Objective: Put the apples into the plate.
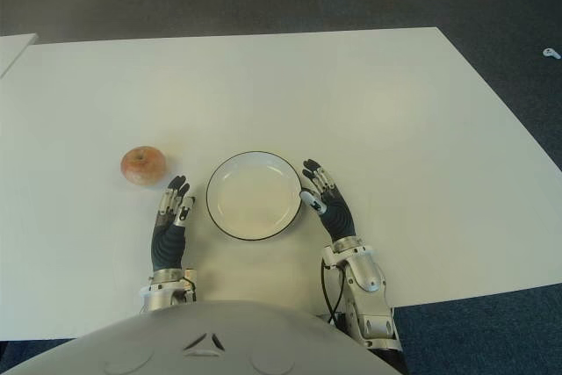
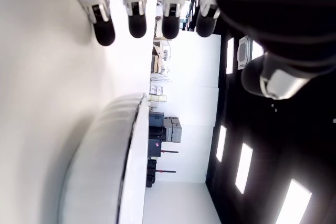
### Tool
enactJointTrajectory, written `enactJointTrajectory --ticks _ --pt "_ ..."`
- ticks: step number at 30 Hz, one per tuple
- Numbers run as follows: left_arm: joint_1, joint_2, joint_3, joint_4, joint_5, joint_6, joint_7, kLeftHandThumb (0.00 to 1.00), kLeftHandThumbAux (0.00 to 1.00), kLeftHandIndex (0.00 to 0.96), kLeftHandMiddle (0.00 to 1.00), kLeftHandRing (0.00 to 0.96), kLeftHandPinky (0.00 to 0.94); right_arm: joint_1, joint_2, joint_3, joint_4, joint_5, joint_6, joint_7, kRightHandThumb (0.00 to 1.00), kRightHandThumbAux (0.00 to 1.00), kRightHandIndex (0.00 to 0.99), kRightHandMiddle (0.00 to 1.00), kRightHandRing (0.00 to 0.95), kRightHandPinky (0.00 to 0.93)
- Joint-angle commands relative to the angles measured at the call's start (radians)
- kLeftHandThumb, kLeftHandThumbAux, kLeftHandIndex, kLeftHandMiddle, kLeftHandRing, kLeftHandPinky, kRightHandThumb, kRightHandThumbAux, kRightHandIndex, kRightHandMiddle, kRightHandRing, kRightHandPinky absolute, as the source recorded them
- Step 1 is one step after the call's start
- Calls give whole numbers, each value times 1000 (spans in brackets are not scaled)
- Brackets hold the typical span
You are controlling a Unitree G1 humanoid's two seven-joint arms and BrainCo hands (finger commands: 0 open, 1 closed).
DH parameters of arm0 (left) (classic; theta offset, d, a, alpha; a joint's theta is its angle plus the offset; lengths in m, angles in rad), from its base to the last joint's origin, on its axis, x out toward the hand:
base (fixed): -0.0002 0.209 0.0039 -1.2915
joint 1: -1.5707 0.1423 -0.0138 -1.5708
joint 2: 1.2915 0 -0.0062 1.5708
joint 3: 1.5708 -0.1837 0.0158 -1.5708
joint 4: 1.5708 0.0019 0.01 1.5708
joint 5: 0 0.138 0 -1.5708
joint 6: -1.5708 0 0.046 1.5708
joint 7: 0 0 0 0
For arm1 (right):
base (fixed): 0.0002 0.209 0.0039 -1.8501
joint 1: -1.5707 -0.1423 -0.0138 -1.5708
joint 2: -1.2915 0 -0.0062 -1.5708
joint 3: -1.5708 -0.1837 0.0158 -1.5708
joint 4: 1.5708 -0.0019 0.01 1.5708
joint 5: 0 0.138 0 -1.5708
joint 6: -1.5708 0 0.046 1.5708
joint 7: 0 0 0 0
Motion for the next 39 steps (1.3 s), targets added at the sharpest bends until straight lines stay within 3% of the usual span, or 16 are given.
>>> enactJointTrajectory --ticks 1,11,17,21,24,33,39 --pt "-8 -13 20 -14 -28 21 -21 81 367 17 0 0 1 2 10 11 62 -25 28 -17 59 476 0 0 0 0" --pt "35 34 50 -266 76 139 -14 84 425 9 0 0 4 -19 37 15 114 -22 -20 -27 74 458 0 0 0 0" --pt "31 75 111 -478 158 283 -27 100 469 1 0 0 19 -24 53 15 137 -30 -39 -42 82 455 0 0 0 0" --pt "-21 147 178 -586 421 389 -34 126 480 0 0 5 59 -28 58 15 156 -16 -51 -31 86 458 0 0 0 0" --pt "-29 181 203 -624 554 436 -47 145 476 0 0 20 105 -30 58 14 166 -10 -58 -24 90 462 0 0 0 0" --pt "-75 250 215 -625 796 477 -50 221 458 0 14 45 88 -35 62 12 190 -2 -76 -11 95 469 0 0 0 0" --pt "-94 277 221 -620 885 469 -38 236 449 0 20 28 48 -35 60 13 198 -14 -87 -18 97 469 0 0 0 0"
